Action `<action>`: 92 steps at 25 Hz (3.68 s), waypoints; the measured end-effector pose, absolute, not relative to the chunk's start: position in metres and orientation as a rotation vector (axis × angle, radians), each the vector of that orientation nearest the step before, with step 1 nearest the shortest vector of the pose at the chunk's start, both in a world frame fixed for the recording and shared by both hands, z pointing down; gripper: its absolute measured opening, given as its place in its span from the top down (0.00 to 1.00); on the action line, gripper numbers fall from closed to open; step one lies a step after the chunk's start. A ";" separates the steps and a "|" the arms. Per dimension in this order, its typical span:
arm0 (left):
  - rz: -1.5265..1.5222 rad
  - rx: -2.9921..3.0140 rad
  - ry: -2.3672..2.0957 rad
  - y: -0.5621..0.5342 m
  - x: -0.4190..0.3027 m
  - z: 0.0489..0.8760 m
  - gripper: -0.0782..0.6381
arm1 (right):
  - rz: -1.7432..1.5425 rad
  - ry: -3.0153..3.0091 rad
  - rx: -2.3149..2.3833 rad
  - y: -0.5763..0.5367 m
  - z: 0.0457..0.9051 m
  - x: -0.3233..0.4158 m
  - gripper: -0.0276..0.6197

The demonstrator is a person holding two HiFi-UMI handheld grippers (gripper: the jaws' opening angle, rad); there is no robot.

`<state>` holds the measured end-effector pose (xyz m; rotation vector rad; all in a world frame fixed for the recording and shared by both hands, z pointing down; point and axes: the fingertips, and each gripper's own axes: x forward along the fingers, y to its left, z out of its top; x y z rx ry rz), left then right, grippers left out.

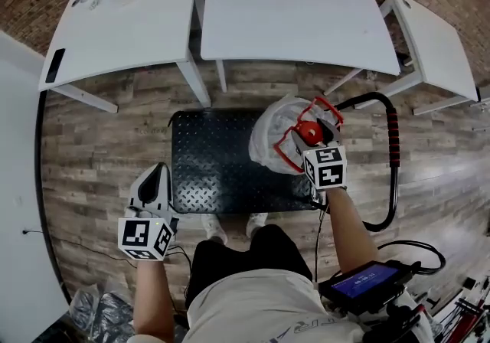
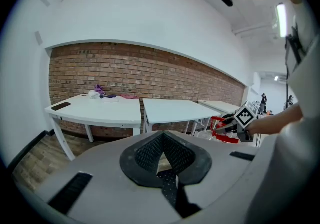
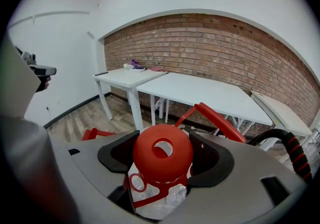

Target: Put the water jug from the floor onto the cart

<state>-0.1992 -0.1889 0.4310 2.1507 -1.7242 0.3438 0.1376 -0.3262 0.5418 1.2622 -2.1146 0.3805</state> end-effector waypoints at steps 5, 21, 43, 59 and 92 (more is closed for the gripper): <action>0.374 2.101 -1.735 -0.185 -0.199 0.443 0.89 | 0.389 -2.080 1.265 -0.359 0.578 0.158 0.47; 0.415 2.077 -1.729 -0.194 -0.180 0.454 0.89 | 0.432 -2.022 1.212 -0.406 0.658 0.207 0.47; 0.402 2.089 -1.667 -0.211 -0.157 0.465 0.89 | 0.548 -1.977 1.309 -0.393 0.695 0.243 0.47; 0.351 2.196 -1.573 -0.215 -0.152 0.462 0.89 | 0.471 -2.153 1.584 -0.362 0.566 0.246 0.47; 0.248 2.727 -1.079 -0.103 -0.099 0.360 0.89 | 0.014 -2.170 2.002 -0.031 0.300 0.155 0.95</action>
